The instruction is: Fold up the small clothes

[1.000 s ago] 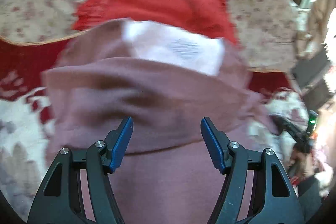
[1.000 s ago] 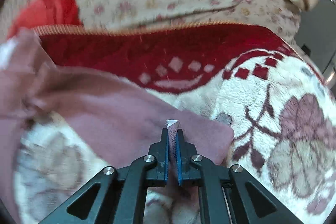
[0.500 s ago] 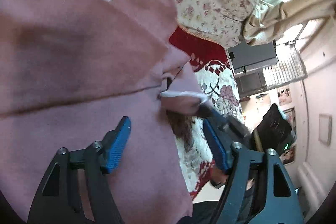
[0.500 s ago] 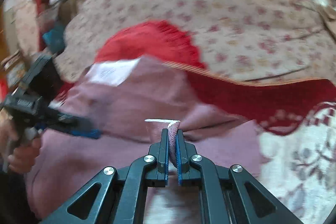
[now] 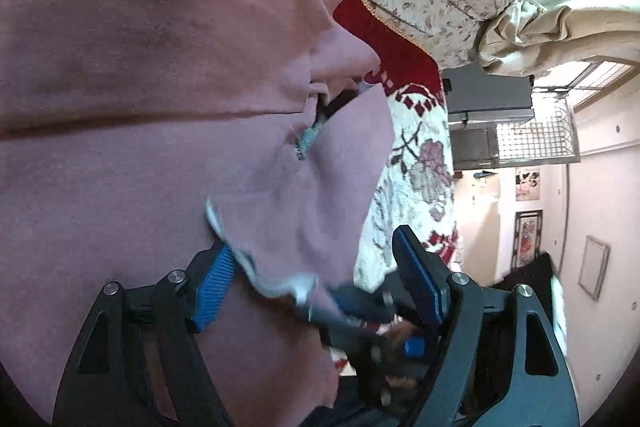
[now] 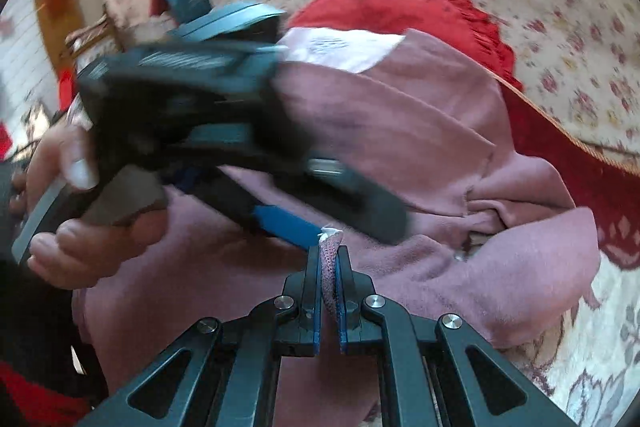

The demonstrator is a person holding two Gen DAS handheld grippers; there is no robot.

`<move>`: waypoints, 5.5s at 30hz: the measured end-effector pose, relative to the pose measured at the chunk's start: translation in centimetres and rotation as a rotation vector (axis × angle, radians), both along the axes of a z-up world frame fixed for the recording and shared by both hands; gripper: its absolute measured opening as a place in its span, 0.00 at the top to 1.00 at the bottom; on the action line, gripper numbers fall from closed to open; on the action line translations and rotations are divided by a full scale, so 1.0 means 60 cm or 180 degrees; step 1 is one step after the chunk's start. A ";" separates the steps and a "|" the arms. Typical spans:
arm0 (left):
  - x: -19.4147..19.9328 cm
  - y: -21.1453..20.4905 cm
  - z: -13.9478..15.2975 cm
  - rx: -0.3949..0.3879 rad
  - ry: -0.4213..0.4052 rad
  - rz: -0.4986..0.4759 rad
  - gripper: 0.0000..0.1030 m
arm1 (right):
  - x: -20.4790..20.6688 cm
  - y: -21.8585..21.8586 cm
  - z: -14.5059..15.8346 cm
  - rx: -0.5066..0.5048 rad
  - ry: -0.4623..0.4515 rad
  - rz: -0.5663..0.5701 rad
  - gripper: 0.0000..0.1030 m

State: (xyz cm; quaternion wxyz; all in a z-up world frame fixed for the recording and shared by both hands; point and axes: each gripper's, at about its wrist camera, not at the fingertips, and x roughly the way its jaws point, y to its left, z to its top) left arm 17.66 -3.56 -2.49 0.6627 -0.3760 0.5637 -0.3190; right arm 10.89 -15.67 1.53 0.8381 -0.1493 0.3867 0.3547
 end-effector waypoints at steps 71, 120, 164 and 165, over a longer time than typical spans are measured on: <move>-0.072 0.425 0.151 0.1631 -0.1125 0.2033 0.99 | 0.156 0.002 -0.036 0.0062 0.0450 -0.0677 0.61; -0.027 0.351 0.078 0.1888 -0.0640 0.1158 0.98 | 0.143 -0.088 0.077 0.0563 -0.0260 -0.1955 0.36; 0.030 0.390 0.026 0.2147 -0.0442 0.1498 0.92 | 0.235 -0.005 -0.026 0.0450 0.0332 -0.1441 0.43; 0.027 0.392 0.027 0.2120 -0.0432 0.1509 0.92 | 0.234 -0.007 -0.028 0.0468 0.0342 -0.1418 0.43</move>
